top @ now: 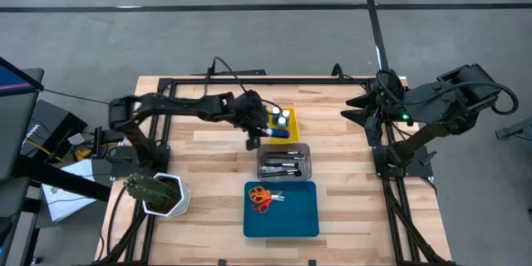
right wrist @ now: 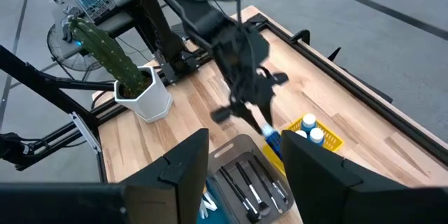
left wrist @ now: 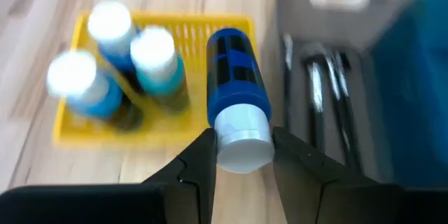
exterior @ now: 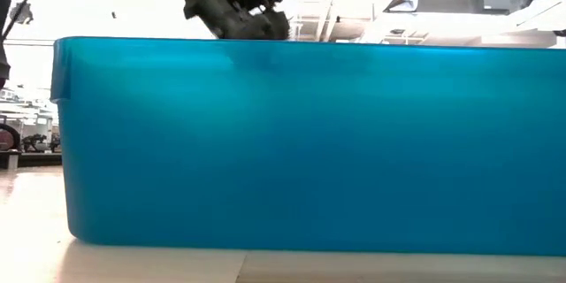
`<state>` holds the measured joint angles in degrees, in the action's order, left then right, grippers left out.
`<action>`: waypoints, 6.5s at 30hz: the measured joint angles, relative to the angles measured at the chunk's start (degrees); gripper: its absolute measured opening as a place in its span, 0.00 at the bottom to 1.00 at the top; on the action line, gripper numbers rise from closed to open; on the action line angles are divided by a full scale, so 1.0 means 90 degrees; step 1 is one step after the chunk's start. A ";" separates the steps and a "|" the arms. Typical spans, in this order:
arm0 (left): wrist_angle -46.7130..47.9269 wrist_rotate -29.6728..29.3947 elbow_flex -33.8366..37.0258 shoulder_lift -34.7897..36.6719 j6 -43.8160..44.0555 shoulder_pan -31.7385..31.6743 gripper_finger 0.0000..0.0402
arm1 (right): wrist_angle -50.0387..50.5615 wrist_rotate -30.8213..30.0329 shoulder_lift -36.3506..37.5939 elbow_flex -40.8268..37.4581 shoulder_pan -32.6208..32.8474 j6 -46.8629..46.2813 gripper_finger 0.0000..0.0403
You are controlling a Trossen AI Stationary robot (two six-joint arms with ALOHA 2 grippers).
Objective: Pick & Place Paint Supplies
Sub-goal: Put the blue paint bottle into the yellow bin
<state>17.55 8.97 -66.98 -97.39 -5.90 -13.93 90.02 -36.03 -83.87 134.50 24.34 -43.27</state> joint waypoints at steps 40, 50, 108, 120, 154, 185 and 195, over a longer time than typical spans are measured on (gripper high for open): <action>0.7457 -0.1173 -0.1027 -0.0455 -0.0348 0.0265 0.26 | -0.0056 -0.0338 0.0024 0.0000 -0.0053 0.0712 0.43; 0.7103 -0.1166 -0.1030 -0.0636 -0.0366 0.0262 0.26 | -0.0056 -0.0338 0.0024 0.0000 -0.0053 0.0860 0.43; 0.2736 -0.1904 0.3135 0.4328 0.1182 0.0645 0.56 | 0.0002 -0.0324 0.0038 -0.0002 -0.0052 0.0808 0.43; 0.2703 -0.1838 0.3135 0.3815 0.1167 0.0641 0.49 | 0.0000 -0.0311 0.0118 0.0000 -0.0053 0.0789 0.43; 0.3697 -0.1710 -0.1403 0.1275 0.0525 0.0729 0.27 | -0.0001 -0.0333 0.0172 0.0000 -0.0418 0.0994 0.43; 0.3152 -0.1562 -0.3417 -0.1356 0.0928 0.0578 0.27 | -0.0002 -0.0335 0.0172 0.0000 -0.0576 0.1166 0.43; 0.3075 -0.1353 -0.3405 -0.1741 0.1022 0.0526 0.27 | -0.0002 -0.0335 0.0174 -0.0005 -0.0687 0.1212 0.43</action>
<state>45.23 -3.20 -97.62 -113.06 3.30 -9.20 90.00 -39.05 -82.30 134.45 18.15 -32.35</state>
